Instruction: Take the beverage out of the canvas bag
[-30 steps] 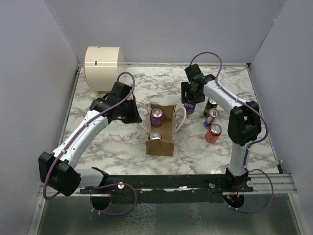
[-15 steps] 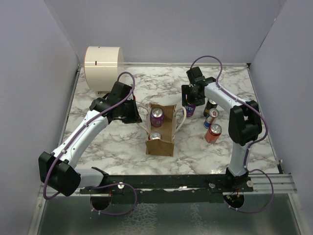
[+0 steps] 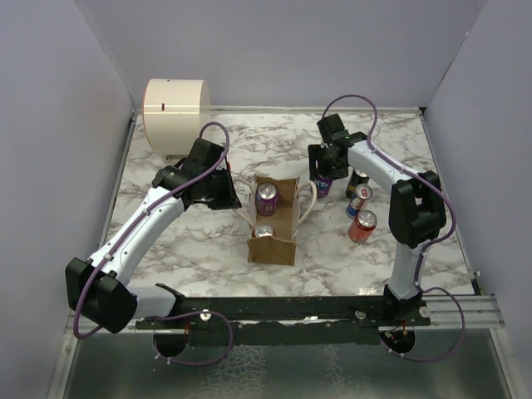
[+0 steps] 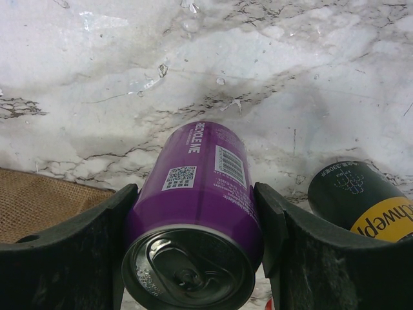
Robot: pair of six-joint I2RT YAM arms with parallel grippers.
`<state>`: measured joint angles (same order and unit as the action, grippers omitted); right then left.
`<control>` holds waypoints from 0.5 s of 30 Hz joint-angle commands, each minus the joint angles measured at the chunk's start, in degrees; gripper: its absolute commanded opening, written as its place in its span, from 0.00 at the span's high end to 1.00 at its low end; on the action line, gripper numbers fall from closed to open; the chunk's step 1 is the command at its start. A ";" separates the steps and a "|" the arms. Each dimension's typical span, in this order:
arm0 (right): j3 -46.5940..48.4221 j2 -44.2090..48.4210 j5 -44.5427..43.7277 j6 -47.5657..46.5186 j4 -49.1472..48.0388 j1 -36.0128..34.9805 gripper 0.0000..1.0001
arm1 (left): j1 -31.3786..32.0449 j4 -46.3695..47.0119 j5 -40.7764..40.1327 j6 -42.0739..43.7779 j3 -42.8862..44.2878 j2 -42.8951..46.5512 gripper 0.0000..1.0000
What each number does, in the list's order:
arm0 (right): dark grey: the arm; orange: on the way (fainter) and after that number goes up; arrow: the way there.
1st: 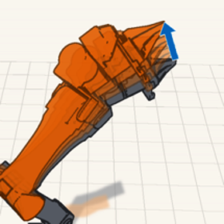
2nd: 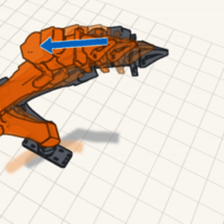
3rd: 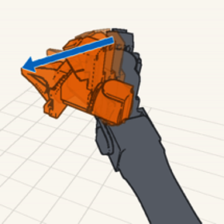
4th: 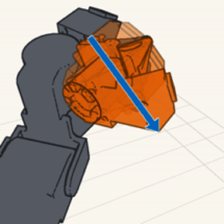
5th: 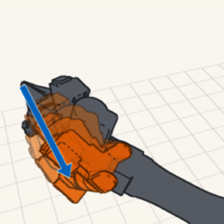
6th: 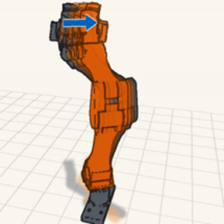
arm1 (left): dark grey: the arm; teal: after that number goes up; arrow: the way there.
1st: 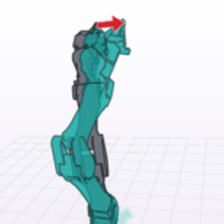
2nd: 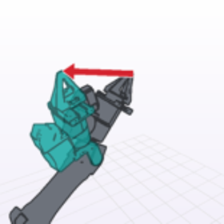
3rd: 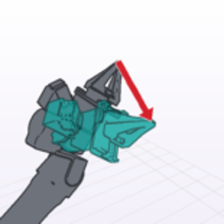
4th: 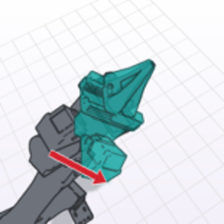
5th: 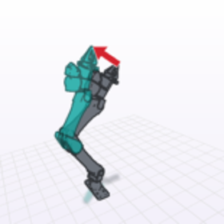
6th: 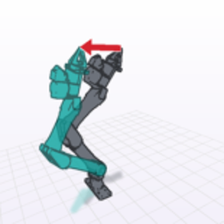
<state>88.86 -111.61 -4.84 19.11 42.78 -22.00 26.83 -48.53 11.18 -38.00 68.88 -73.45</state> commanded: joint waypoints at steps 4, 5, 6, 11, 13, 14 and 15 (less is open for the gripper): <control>0.11 2.97 1.52 -1.88 -0.11 0.47 0.33 | -0.18 0.72 -0.02 -0.14 -0.30 0.33 1.00; 0.31 3.29 1.58 -1.86 -0.01 0.48 0.31 | -0.20 0.75 0.05 -0.13 -0.31 0.33 1.00; 0.47 3.66 1.59 -1.76 0.14 0.47 0.28 | -0.24 0.87 0.14 -0.11 -0.18 0.26 1.00; 1.37 6.14 2.25 -1.62 0.57 0.47 0.19 | -0.20 1.11 0.57 -0.13 -0.09 -0.20 1.00; 1.85 7.07 2.48 -1.49 0.97 0.51 0.17 | -0.20 1.24 0.68 -0.28 0.00 -0.21 1.00; 2.11 7.64 2.66 -1.42 1.18 0.48 0.17 | -0.20 1.25 0.68 -0.27 -0.01 -0.25 1.00; 2.44 8.08 2.99 -1.42 1.37 0.52 0.17 | -0.20 1.23 0.69 -0.29 0.00 -0.27 1.00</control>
<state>88.90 -107.66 -3.77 17.74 43.35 -22.00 26.83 -48.47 11.25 -38.04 68.88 -73.45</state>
